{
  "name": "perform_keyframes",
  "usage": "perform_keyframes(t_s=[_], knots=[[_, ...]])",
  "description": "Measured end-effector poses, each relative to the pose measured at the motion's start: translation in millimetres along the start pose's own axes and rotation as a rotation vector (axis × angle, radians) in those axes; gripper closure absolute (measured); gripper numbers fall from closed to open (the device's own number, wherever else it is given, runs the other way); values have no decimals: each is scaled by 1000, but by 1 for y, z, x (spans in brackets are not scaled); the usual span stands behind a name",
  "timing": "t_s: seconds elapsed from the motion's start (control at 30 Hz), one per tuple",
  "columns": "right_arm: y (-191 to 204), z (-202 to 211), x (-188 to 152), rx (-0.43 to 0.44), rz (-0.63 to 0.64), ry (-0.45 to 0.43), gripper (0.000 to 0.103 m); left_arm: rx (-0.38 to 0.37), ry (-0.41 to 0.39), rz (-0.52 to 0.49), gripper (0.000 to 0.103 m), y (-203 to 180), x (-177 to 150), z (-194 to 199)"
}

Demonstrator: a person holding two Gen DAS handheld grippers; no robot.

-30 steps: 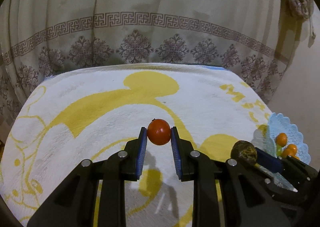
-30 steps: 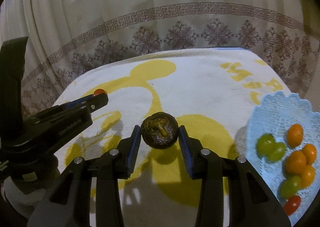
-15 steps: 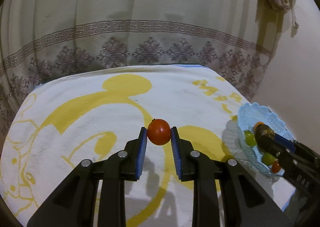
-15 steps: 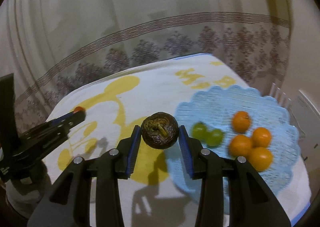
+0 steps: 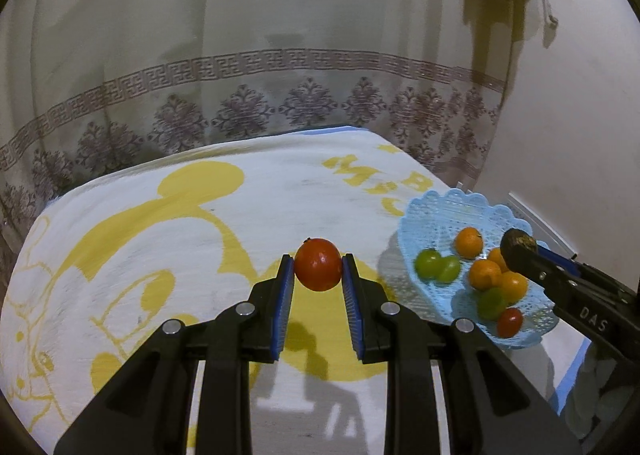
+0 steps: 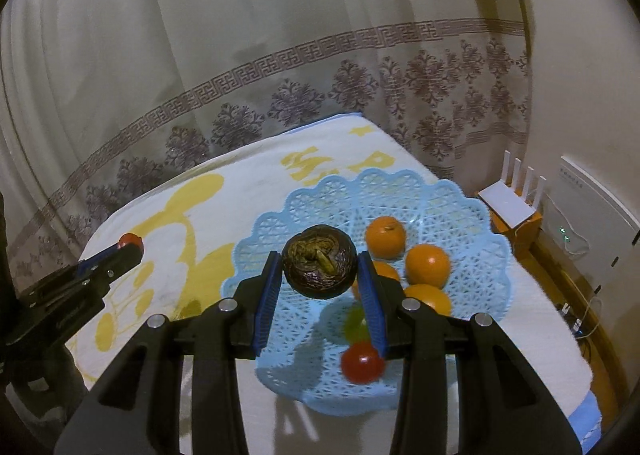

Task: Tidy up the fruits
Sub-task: 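Carry the cherry tomato and brown fruit over the blue basket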

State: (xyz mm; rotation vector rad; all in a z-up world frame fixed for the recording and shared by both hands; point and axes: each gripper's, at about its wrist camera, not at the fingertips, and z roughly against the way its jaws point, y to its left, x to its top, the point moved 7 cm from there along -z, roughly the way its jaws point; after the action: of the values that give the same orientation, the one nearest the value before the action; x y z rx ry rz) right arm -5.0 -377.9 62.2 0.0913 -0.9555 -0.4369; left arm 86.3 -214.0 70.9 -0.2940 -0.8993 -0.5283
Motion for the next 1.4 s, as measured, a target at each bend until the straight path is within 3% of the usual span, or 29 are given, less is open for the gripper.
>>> perform_keyframes(t_s=[0.9, 1.4], knots=[[-47, 4, 6, -35, -50, -5, 63, -73, 23, -138, 78, -87, -2, -15], [-51, -4, 1, -42, -57, 16, 63, -93, 60, -166, 78, -99, -11, -31]])
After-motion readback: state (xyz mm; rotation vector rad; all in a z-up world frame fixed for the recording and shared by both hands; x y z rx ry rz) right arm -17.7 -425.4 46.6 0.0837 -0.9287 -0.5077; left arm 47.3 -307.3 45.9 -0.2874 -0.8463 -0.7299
